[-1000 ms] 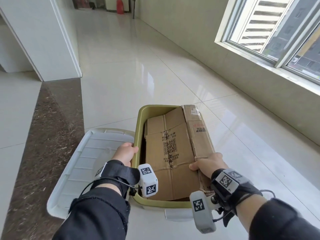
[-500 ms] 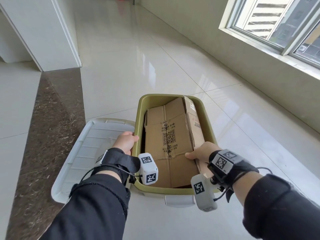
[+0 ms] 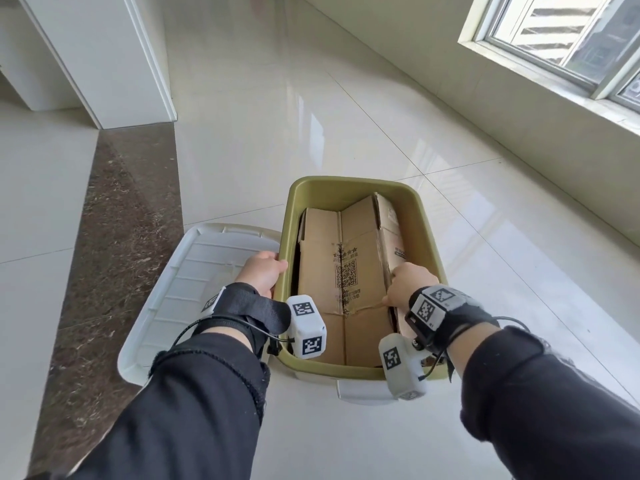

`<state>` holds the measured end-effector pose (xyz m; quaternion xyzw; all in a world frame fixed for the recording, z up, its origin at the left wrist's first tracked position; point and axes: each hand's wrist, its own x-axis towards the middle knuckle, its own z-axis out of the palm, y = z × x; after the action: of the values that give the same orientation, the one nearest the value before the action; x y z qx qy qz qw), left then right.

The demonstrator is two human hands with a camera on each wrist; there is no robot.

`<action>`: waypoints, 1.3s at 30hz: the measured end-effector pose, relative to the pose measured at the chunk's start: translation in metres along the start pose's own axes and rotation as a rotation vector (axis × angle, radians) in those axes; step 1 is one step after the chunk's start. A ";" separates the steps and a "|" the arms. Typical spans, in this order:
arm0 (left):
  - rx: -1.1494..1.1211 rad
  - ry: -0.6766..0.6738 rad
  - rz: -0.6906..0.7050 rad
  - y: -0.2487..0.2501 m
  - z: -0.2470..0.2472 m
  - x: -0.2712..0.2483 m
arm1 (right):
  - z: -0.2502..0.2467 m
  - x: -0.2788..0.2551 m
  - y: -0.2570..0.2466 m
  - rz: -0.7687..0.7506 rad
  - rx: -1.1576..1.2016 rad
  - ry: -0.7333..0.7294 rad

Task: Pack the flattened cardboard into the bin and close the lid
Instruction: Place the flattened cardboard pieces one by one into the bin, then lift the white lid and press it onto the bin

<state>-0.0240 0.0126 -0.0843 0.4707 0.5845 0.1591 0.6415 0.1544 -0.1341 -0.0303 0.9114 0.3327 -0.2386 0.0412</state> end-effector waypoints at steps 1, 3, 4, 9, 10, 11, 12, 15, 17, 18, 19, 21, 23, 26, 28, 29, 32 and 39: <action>-0.001 -0.003 -0.002 0.001 0.000 -0.003 | 0.002 0.001 -0.002 0.009 -0.009 -0.016; -0.001 -0.015 0.001 0.000 0.001 -0.005 | 0.004 0.005 -0.003 0.006 -0.043 -0.058; 0.004 -0.021 0.007 0.001 0.002 -0.006 | 0.003 0.006 -0.003 -0.007 -0.066 -0.083; -0.010 -0.017 0.029 0.000 0.000 -0.015 | -0.009 0.006 0.005 0.010 -0.031 -0.142; -0.009 -0.016 0.034 -0.001 0.000 -0.018 | -0.011 0.006 0.009 0.004 0.006 -0.146; -0.001 -0.012 0.035 -0.001 -0.001 -0.023 | -0.012 0.007 0.012 0.015 0.079 -0.155; 0.002 -0.008 0.034 -0.001 -0.002 -0.025 | -0.014 0.008 0.015 0.039 0.201 -0.150; -0.041 0.002 0.015 -0.001 -0.006 -0.034 | -0.023 0.003 0.008 0.079 0.262 -0.078; -0.106 -0.001 -0.006 -0.001 -0.011 -0.037 | -0.031 0.000 -0.002 0.076 0.291 -0.004; -0.130 0.004 -0.014 0.000 -0.015 -0.040 | -0.036 -0.002 -0.009 0.067 0.337 0.016; -0.154 0.020 -0.022 -0.001 -0.020 -0.040 | -0.040 -0.002 -0.016 0.049 0.382 0.031; -0.176 0.062 -0.045 -0.004 -0.029 -0.040 | -0.047 -0.005 -0.031 0.015 0.468 0.049; -0.191 0.095 -0.066 -0.010 -0.041 -0.040 | -0.052 -0.007 -0.051 -0.051 0.499 0.058; -0.202 0.151 -0.097 -0.024 -0.060 -0.037 | -0.053 -0.017 -0.086 -0.172 0.509 0.082; -0.186 0.182 -0.143 -0.037 -0.077 -0.035 | -0.049 -0.022 -0.112 -0.239 0.524 0.081; -0.172 0.209 -0.167 -0.045 -0.084 -0.034 | -0.046 -0.025 -0.124 -0.272 0.536 0.083; -0.063 0.296 -0.247 -0.069 -0.111 -0.028 | -0.037 -0.032 -0.159 -0.372 0.513 0.079; -0.015 0.495 -0.475 -0.115 -0.176 -0.015 | -0.008 -0.033 -0.199 -0.451 0.377 0.039</action>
<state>-0.2261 0.0171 -0.1438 0.2641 0.8144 0.1189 0.5028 0.0114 0.0026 0.0087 0.8105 0.4773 -0.2817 -0.1894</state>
